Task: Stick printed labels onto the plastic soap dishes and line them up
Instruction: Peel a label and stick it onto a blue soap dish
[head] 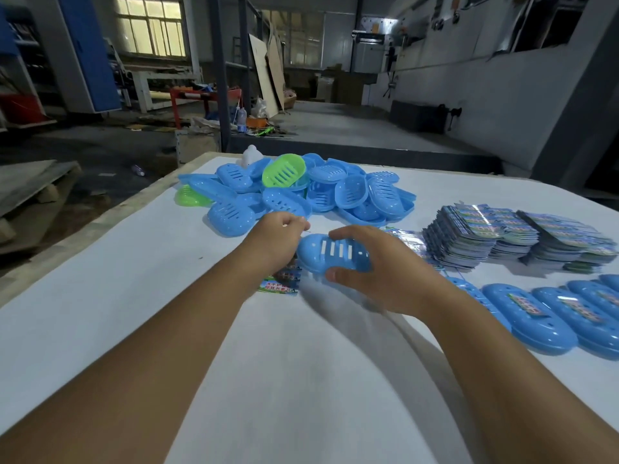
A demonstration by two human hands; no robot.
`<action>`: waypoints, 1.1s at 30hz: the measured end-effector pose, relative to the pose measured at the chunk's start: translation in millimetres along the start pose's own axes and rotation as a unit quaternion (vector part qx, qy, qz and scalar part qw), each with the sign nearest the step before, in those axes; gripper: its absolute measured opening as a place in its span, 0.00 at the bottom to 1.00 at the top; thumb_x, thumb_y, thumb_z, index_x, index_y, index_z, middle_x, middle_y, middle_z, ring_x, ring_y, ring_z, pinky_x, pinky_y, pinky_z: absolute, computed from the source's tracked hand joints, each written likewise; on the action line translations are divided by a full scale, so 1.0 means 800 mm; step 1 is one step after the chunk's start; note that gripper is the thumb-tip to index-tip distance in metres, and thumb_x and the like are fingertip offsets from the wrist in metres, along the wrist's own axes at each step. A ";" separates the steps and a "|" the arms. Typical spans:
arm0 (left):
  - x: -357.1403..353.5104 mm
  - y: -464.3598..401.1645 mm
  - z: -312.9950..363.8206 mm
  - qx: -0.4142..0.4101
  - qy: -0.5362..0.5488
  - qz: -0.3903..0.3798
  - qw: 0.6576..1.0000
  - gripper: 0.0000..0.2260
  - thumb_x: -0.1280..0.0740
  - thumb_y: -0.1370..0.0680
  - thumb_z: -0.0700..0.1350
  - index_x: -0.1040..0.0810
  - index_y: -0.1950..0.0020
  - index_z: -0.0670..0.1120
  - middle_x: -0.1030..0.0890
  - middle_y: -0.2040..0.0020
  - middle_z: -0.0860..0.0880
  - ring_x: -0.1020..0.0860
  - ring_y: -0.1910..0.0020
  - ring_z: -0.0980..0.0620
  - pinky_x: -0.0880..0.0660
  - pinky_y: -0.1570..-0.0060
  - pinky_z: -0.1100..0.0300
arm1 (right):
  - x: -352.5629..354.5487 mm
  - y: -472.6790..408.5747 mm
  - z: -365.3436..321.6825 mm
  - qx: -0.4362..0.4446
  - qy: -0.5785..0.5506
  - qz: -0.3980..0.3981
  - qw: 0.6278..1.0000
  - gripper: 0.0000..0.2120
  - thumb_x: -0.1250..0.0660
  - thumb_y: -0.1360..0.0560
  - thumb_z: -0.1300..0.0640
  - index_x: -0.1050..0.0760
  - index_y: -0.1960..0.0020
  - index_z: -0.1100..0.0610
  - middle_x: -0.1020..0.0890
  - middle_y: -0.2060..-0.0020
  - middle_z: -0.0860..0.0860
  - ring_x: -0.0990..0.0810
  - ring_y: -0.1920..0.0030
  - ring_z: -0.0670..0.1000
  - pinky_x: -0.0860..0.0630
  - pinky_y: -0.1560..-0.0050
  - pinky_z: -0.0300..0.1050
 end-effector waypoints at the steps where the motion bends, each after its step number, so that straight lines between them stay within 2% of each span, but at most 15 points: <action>1: 0.009 -0.002 0.000 -0.029 -0.098 0.039 0.994 0.09 0.38 0.19 0.51 0.19 0.50 0.51 0.17 0.52 0.47 0.19 0.52 0.46 0.21 0.49 0.49 | -0.001 0.001 0.007 -0.018 0.009 -0.014 1.000 0.26 0.26 0.28 0.40 0.28 0.32 0.40 0.25 0.42 0.40 0.29 0.47 0.42 0.34 0.51 0.32; 3: 0.023 0.000 0.001 -0.048 -0.284 0.088 0.953 0.09 0.37 0.21 0.54 0.21 0.49 0.51 0.19 0.51 0.49 0.21 0.51 0.46 0.22 0.51 0.51 | -0.003 0.003 0.018 -0.050 0.031 -0.040 0.997 0.26 0.28 0.27 0.39 0.30 0.31 0.39 0.25 0.41 0.43 0.27 0.46 0.45 0.33 0.50 0.41; 5: 0.029 0.003 -0.002 -0.006 -0.408 0.068 0.910 0.17 0.34 0.25 0.63 0.23 0.47 0.51 0.20 0.50 0.52 0.22 0.50 0.48 0.23 0.53 0.54 | -0.007 0.004 0.023 -0.064 0.048 -0.066 0.995 0.25 0.29 0.26 0.38 0.30 0.31 0.39 0.25 0.42 0.44 0.27 0.48 0.47 0.32 0.51 0.43; 7: 0.028 0.004 -0.006 0.029 -0.457 0.019 0.889 0.26 0.31 0.32 0.69 0.24 0.44 0.51 0.21 0.48 0.52 0.22 0.48 0.49 0.23 0.51 0.54 | -0.011 0.004 0.025 -0.064 0.057 -0.079 0.993 0.25 0.30 0.26 0.38 0.31 0.31 0.40 0.25 0.42 0.44 0.27 0.49 0.47 0.31 0.51 0.44; 8: 0.027 0.004 -0.005 0.030 -0.456 0.006 0.889 0.29 0.29 0.34 0.69 0.24 0.42 0.51 0.21 0.46 0.51 0.22 0.47 0.49 0.23 0.51 0.54 | -0.011 0.004 0.025 -0.065 0.059 -0.079 0.993 0.25 0.30 0.26 0.38 0.31 0.31 0.40 0.25 0.44 0.43 0.26 0.49 0.47 0.31 0.52 0.44; 11: 0.026 0.005 -0.003 0.019 -0.402 -0.003 0.916 0.34 0.23 0.35 0.65 0.27 0.35 0.51 0.22 0.42 0.50 0.23 0.46 0.50 0.27 0.54 0.56 | -0.011 0.004 0.025 -0.068 0.065 -0.080 0.992 0.26 0.30 0.26 0.38 0.31 0.30 0.39 0.27 0.46 0.42 0.26 0.50 0.47 0.31 0.53 0.44; 14: 0.027 0.004 -0.003 0.028 -0.358 -0.007 0.933 0.37 0.20 0.35 0.61 0.28 0.32 0.51 0.23 0.39 0.49 0.24 0.44 0.50 0.29 0.54 0.56 | -0.011 0.005 0.024 -0.067 0.067 -0.083 0.992 0.26 0.30 0.25 0.38 0.31 0.30 0.40 0.27 0.46 0.43 0.26 0.50 0.48 0.31 0.52 0.44; 18: 0.027 0.002 -0.009 0.044 -0.305 -0.015 0.951 0.35 0.18 0.36 0.58 0.27 0.34 0.52 0.23 0.41 0.50 0.24 0.48 0.51 0.26 0.54 0.56 | -0.011 0.005 0.023 -0.065 0.066 -0.086 0.992 0.26 0.31 0.25 0.38 0.31 0.30 0.40 0.28 0.46 0.43 0.27 0.49 0.47 0.31 0.51 0.44; 20: 0.026 0.000 -0.012 0.040 -0.277 -0.015 0.960 0.33 0.18 0.37 0.57 0.26 0.36 0.54 0.23 0.43 0.51 0.22 0.47 0.51 0.22 0.49 0.53 | -0.010 0.005 0.023 -0.065 0.067 -0.087 0.992 0.26 0.31 0.25 0.38 0.31 0.29 0.40 0.28 0.45 0.43 0.27 0.49 0.47 0.31 0.51 0.44; 22: 0.026 -0.003 -0.014 0.036 -0.278 -0.013 0.960 0.31 0.18 0.37 0.57 0.24 0.38 0.54 0.23 0.44 0.52 0.22 0.48 0.52 0.22 0.47 0.52 | -0.010 0.006 0.022 -0.065 0.065 -0.089 0.992 0.26 0.31 0.25 0.38 0.31 0.29 0.41 0.27 0.45 0.43 0.26 0.49 0.48 0.31 0.51 0.44; 26: 0.028 -0.004 -0.018 0.044 -0.244 0.004 0.969 0.27 0.17 0.39 0.56 0.24 0.45 0.56 0.21 0.49 0.54 0.20 0.56 0.55 0.19 0.56 0.54 | -0.010 0.006 0.021 -0.065 0.069 -0.092 0.991 0.26 0.31 0.25 0.37 0.32 0.29 0.40 0.27 0.45 0.44 0.26 0.49 0.48 0.30 0.51 0.45; 29: 0.025 -0.001 -0.023 0.067 -0.148 0.013 0.987 0.27 0.15 0.41 0.48 0.24 0.48 0.57 0.22 0.53 0.52 0.18 0.60 0.52 0.17 0.61 0.50 | -0.010 0.006 0.021 -0.064 0.071 -0.090 0.991 0.26 0.32 0.25 0.37 0.32 0.29 0.40 0.26 0.44 0.45 0.26 0.49 0.48 0.31 0.51 0.45; 33: 0.026 -0.004 -0.024 0.067 -0.060 0.007 0.996 0.22 0.19 0.35 0.35 0.23 0.49 0.52 0.21 0.54 0.46 0.17 0.65 0.50 0.20 0.71 0.58 | -0.009 0.006 0.021 -0.062 0.063 -0.078 0.993 0.27 0.32 0.25 0.37 0.32 0.29 0.40 0.24 0.41 0.46 0.27 0.49 0.48 0.31 0.51 0.44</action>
Point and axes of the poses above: each hand's wrist, its own y-axis away from the middle knuckle, its own x-axis out of the back of the hand, z = x × y, the point moved 5 cm from there along -y, towards the middle knuckle
